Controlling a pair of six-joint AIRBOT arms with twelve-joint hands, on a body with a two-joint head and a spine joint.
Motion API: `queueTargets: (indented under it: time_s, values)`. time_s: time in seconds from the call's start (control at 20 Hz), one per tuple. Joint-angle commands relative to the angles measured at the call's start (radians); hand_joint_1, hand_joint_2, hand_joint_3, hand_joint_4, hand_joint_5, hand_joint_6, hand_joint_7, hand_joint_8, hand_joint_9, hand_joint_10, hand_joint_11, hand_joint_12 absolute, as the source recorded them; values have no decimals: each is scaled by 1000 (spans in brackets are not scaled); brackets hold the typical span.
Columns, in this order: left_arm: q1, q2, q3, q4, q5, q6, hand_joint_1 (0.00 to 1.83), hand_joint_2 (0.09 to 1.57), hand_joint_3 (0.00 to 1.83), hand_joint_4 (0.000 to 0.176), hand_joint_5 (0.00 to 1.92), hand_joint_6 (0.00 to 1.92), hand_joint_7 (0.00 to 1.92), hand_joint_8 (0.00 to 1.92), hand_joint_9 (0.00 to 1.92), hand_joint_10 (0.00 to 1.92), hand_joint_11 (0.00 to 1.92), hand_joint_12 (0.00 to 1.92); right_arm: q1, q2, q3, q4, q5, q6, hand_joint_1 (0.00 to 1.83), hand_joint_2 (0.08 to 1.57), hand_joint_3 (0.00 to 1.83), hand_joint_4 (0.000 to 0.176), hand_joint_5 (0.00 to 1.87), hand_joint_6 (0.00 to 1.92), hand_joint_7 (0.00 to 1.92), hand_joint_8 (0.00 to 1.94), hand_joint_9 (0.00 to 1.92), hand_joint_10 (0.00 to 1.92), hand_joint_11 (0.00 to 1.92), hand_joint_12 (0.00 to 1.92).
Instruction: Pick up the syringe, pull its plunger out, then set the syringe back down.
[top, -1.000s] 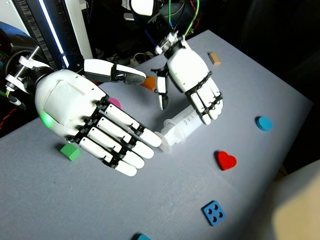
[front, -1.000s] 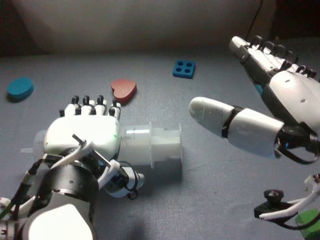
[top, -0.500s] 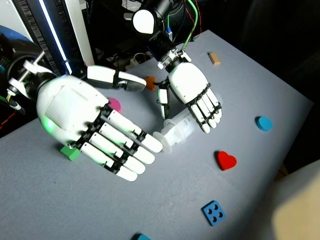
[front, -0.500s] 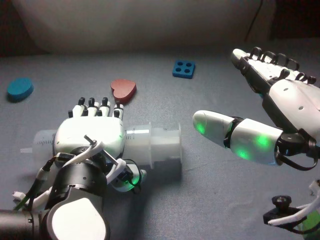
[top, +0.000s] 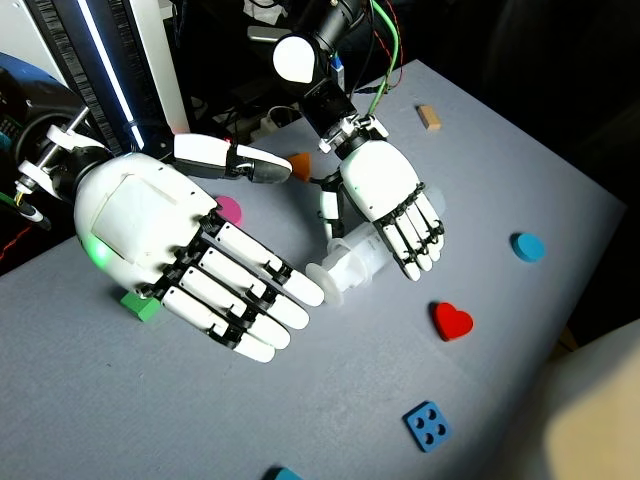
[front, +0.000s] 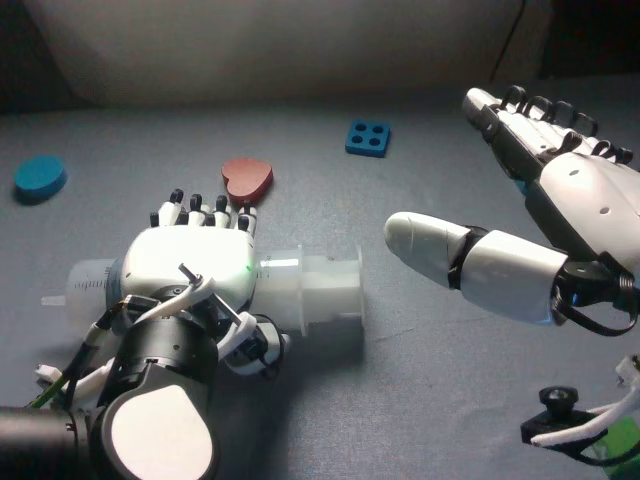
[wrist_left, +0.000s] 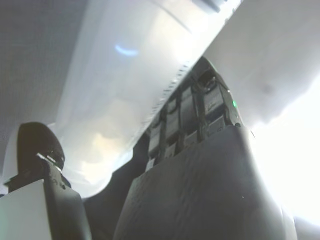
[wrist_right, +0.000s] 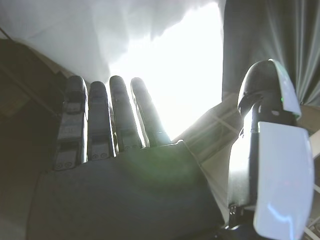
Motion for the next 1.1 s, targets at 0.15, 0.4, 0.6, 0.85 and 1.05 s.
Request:
queueTargets:
  time_s: [0.15, 0.4, 0.6, 0.85, 1.05]
  values:
    - [3, -13, 27, 94, 37, -18, 1019, 1014, 0, 0, 656, 21, 486, 10, 464, 18, 194, 789, 2, -25, 1, -47, 114, 34, 175, 985, 8, 0, 14, 1, 50, 4, 0, 0, 0, 255]
    - [3, -19, 47, 111, 6, -26, 1201, 1056, 0, 0, 783, 2, 860, 5, 862, 24, 552, 754, 22, -39, 3, -30, 98, -12, 167, 992, 6, 0, 42, 6, 79, 7, 47, 10, 0, 269]
    - [3, -19, 41, 120, -6, -32, 1360, 1088, 0, 0, 930, 912, 1157, 647, 949, 983, 839, 958, 37, -38, 3, -29, 106, -105, 170, 990, 1, 0, 34, 2, 84, 2, 43, 3, 0, 311]
    - [9, 19, 10, 233, -82, -99, 1390, 1072, 0, 0, 993, 805, 1137, 714, 974, 1160, 958, 1016, 39, -19, 3, -29, 97, -131, 317, 1004, 3, 0, 82, 9, 119, 4, 88, 9, 0, 414]
    - [6, 80, 10, 439, -217, -224, 1386, 1085, 0, 0, 941, 889, 1115, 747, 952, 1195, 931, 1033, 60, -24, 3, -28, 58, -103, 507, 1015, 3, 0, 94, 4, 132, 3, 107, 6, 0, 465]
